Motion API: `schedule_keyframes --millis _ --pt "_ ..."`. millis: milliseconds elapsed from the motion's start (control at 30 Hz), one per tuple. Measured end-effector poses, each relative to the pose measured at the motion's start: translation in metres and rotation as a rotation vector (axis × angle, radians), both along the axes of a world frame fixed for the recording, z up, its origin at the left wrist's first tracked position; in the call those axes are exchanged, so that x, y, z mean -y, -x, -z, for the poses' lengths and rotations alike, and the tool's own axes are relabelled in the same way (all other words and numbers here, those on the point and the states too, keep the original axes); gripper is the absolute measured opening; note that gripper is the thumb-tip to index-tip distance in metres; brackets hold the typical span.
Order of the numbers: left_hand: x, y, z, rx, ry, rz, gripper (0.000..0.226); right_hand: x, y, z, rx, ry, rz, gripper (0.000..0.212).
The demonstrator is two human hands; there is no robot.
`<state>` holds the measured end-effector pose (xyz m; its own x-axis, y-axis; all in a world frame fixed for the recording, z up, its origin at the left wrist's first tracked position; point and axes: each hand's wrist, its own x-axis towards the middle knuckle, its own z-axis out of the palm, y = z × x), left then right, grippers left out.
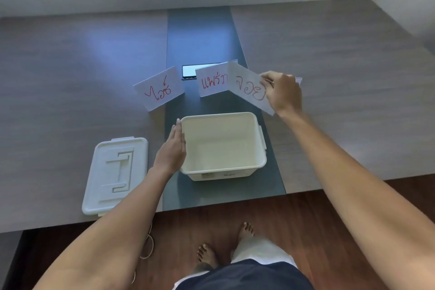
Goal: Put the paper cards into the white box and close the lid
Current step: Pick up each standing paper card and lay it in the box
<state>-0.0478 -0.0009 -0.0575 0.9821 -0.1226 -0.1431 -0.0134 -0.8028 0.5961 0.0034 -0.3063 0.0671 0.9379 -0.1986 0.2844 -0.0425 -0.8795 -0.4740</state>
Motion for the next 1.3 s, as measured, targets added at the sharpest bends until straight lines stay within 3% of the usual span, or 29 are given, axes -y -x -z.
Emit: schedule_keyframes --millis 333,533,800,1000,1133,1300 --pt "0.002 -0.006 0.006 -0.001 0.064 -0.027 0.053 -0.02 0.032 0.003 0.003 -0.371 -0.185 0.028" --pt "0.007 -0.01 0.009 0.006 0.132 -0.056 0.054 -0.023 0.052 0.02 -0.102 -0.32 -0.372 0.026" --pt "0.01 -0.01 0.015 0.032 0.217 -0.102 0.054 -0.023 0.066 0.063 -0.508 -0.394 -0.43 0.021" --pt "0.014 -0.014 0.018 0.035 0.21 -0.121 0.053 -0.02 0.064 0.075 -0.797 -0.283 -0.575 0.019" --pt "0.015 -0.015 0.02 0.032 0.216 -0.123 0.052 -0.014 0.042 0.06 -0.75 -0.292 -0.544 0.022" --pt "0.017 -0.017 0.02 0.035 0.21 -0.121 0.053 -0.002 -0.001 0.04 -0.477 -0.309 -0.477 0.024"
